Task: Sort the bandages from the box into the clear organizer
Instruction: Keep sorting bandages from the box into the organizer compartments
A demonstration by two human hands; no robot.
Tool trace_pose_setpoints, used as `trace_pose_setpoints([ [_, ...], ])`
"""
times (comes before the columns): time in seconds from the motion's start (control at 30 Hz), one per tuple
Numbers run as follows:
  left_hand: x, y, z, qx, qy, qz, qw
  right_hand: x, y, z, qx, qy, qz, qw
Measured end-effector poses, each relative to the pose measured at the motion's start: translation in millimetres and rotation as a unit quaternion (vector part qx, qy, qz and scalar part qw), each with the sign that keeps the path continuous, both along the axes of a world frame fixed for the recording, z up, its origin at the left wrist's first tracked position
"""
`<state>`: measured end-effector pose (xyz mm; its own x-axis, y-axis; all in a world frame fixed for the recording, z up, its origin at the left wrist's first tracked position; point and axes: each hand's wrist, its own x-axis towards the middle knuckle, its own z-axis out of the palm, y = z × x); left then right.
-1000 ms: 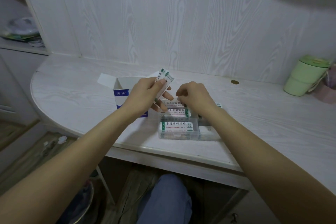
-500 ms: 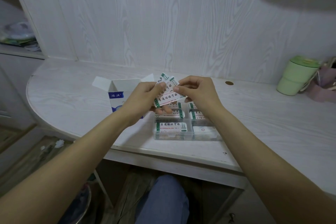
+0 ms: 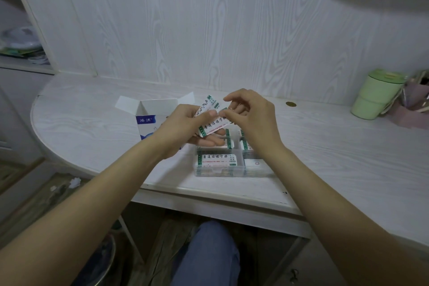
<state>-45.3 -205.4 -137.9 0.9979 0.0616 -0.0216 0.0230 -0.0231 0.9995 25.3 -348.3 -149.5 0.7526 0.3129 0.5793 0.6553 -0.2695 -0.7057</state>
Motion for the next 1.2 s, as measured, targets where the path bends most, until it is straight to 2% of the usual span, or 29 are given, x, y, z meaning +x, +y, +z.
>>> trace_pose_setpoints([
  [0.07, 0.0, 1.0, -1.3, 0.007, -0.009, -0.004, 1.0, -0.3, 2.7, -2.2, 0.002, 0.007, -0.017, 1.0],
  [0.13, 0.4, 3.1, -4.4, 0.006, -0.022, 0.006, 1.0, -0.3, 2.6, -2.6, 0.019, 0.089, -0.012, 0.996],
  [0.2, 0.5, 3.7, -7.4, 0.006, -0.03, 0.02, 0.999, -0.4, 0.0, -2.9, 0.055, 0.195, 0.036, 0.979],
  [0.27, -0.8, 2.0, -9.1, 0.004, -0.033, 0.021, 0.999, -1.7, -1.8, -5.7, 0.086, 0.239, 0.076, 0.964],
  [0.4, -3.7, -4.8, -9.2, -0.023, -0.023, -0.001, 0.999, -2.3, -1.8, -9.3, 0.1, 0.215, 0.067, 0.969],
  [0.67, -0.8, 0.3, -4.6, 0.061, -0.03, 0.047, 0.997, -2.9, -3.3, -8.6, 0.085, 0.226, 0.09, 0.966],
  [0.8, -1.0, 4.1, -1.1, 0.097, -0.019, -0.018, 0.995, -2.4, -3.3, -7.8, 0.07, 0.206, 0.078, 0.973],
  [0.97, 2.2, 6.5, 5.6, 0.269, -0.015, -0.1, 0.958, 0.4, -3.4, -2.0, 0.033, 0.17, 0.074, 0.982],
  [1.1, 8.5, 4.7, 15.6, 0.259, 0.003, -0.104, 0.96, 4.1, -4.9, 8.9, -0.018, 0.139, 0.099, 0.985],
  [1.2, 17.3, 5.7, 10.4, 0.259, 0.007, -0.062, 0.964, 12.8, -6.1, 8.7, -0.046, 0.131, 0.049, 0.989],
])
